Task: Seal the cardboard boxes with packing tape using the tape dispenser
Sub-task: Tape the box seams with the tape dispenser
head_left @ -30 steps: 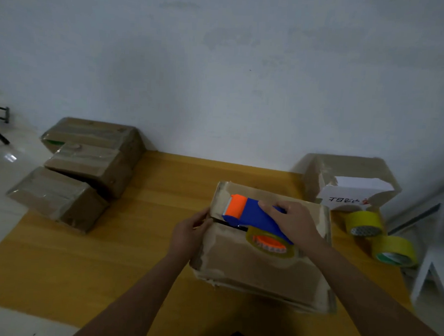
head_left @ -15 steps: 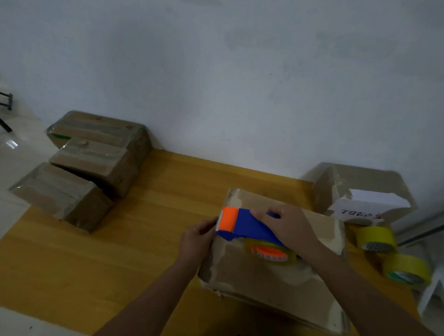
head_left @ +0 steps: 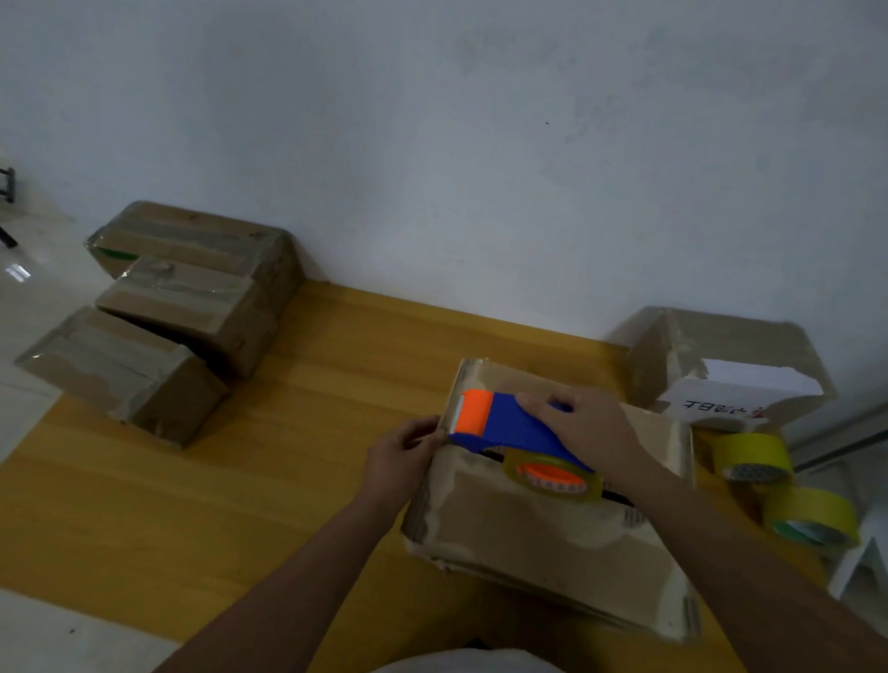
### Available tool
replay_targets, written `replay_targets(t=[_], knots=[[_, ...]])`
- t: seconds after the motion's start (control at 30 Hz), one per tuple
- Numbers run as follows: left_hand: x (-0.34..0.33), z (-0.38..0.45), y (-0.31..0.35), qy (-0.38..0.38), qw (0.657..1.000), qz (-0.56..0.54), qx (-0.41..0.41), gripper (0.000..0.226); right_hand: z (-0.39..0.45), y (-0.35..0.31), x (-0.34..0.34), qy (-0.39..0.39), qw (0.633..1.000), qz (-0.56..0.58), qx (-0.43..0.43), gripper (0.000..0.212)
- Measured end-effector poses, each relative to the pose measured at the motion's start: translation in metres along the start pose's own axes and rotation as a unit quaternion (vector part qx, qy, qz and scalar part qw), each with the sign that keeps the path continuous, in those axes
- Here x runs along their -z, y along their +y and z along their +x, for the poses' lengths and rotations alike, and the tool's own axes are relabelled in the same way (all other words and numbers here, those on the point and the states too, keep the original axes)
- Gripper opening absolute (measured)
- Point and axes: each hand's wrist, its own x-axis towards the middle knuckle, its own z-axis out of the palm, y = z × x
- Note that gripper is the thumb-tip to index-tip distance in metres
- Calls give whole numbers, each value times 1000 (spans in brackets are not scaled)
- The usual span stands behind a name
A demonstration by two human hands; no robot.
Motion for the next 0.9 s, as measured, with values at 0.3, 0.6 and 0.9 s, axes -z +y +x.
replay_targets(t=[0.3, 0.6, 0.9], knots=[[-1, 10, 22, 46, 998, 32, -1, 16, -6, 3, 0, 13, 1000, 1, 6, 57], [-6, 21, 56, -121, 953, -134, 242, 35, -10, 1, 1, 19, 1000, -9, 0, 55], [-7, 20, 53, -121, 952, -141, 242, 20, -11, -2, 6, 1, 999, -32, -8, 55]])
